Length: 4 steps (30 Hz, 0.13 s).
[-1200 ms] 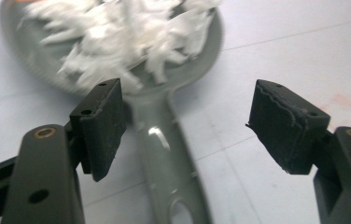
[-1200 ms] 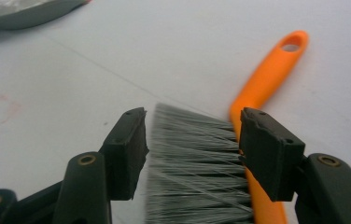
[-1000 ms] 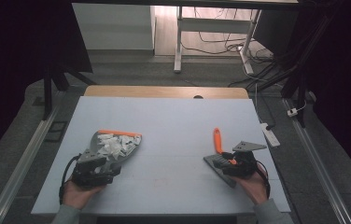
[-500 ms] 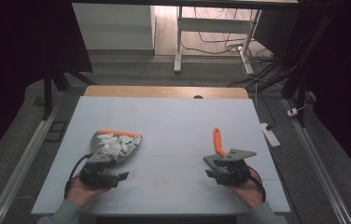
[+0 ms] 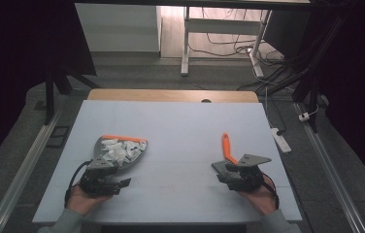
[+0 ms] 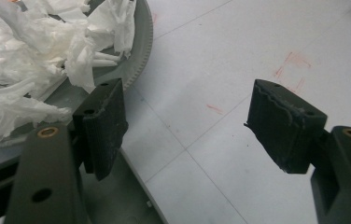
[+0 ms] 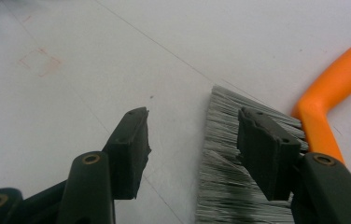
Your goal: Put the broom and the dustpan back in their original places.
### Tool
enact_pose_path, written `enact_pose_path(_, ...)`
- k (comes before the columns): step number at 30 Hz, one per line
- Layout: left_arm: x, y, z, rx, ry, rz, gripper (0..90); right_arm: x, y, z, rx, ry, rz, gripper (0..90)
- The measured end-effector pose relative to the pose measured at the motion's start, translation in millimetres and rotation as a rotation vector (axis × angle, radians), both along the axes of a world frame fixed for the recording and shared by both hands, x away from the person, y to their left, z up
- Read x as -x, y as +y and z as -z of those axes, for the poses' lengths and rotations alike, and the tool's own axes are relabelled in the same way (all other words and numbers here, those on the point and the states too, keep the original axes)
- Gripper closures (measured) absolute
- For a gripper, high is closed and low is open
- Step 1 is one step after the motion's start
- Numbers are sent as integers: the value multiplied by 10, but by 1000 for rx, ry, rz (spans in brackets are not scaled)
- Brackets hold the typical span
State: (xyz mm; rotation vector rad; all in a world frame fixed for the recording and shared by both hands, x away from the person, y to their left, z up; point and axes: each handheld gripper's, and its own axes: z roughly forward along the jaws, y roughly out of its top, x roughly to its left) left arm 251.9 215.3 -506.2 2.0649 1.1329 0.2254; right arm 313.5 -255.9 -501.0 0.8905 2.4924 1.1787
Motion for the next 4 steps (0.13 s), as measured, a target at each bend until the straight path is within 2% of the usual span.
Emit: enact_pose_path(4, 4, 15, -4, 1, -8, -9, 290, 4, 14, 0, -10, 3, -7, 434)
